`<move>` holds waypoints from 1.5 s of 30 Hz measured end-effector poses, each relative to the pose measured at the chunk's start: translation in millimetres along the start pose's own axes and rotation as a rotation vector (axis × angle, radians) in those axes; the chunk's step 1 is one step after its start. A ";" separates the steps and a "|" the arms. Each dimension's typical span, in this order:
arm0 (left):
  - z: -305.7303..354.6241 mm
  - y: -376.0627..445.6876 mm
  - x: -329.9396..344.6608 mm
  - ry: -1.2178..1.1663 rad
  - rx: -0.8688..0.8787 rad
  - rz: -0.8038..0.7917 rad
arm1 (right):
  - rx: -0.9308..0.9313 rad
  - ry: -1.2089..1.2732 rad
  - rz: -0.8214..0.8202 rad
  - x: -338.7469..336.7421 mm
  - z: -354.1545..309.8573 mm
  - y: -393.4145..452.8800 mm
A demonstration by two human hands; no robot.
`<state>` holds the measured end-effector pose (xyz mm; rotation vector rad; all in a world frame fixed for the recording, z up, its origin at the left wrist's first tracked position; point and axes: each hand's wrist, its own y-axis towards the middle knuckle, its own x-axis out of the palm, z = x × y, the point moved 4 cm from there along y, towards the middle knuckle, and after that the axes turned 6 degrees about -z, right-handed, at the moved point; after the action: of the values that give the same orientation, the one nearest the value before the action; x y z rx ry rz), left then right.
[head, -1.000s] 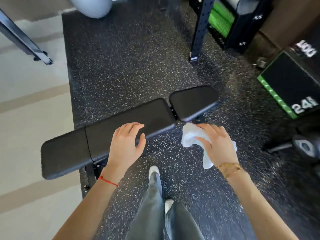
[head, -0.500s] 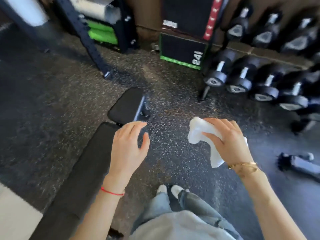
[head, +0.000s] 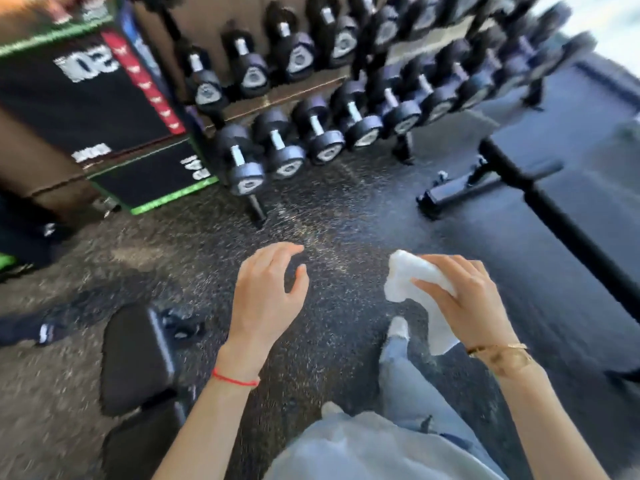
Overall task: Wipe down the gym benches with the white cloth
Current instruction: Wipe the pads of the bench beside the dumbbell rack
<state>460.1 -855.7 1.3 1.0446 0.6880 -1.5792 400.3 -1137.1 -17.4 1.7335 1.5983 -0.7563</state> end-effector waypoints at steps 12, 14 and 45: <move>174.4 207.2 103.0 -0.127 0.354 -0.100 | 0.231 -0.079 0.260 -130.7 158.1 55.4; 195.9 238.2 116.7 -0.141 0.381 -0.117 | 0.253 -0.086 0.289 -147.7 181.4 73.8; 443.1 797.6 378.6 -0.091 0.945 -0.454 | 0.789 -0.030 0.477 -256.5 527.4 458.4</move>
<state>1088.8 -1614.4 -68.3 1.5325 0.0654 -2.4301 842.7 -1728.9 -107.6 2.4992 0.8182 -1.2447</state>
